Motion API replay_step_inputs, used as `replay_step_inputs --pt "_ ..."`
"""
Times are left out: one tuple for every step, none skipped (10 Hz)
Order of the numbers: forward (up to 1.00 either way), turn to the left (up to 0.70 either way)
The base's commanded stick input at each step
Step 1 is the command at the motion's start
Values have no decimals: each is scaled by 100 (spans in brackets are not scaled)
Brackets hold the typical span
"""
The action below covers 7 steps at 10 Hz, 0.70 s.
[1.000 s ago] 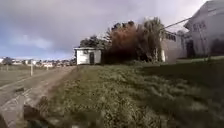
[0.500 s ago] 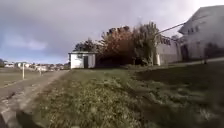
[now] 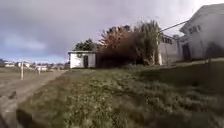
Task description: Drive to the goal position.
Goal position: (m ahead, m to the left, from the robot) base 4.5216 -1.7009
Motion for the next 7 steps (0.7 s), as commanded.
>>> replay_step_inputs --pt "70 0" --pt "70 0" --pt "70 0" --pt "70 0" --pt "70 0" --pt "70 0" --pt "70 0"
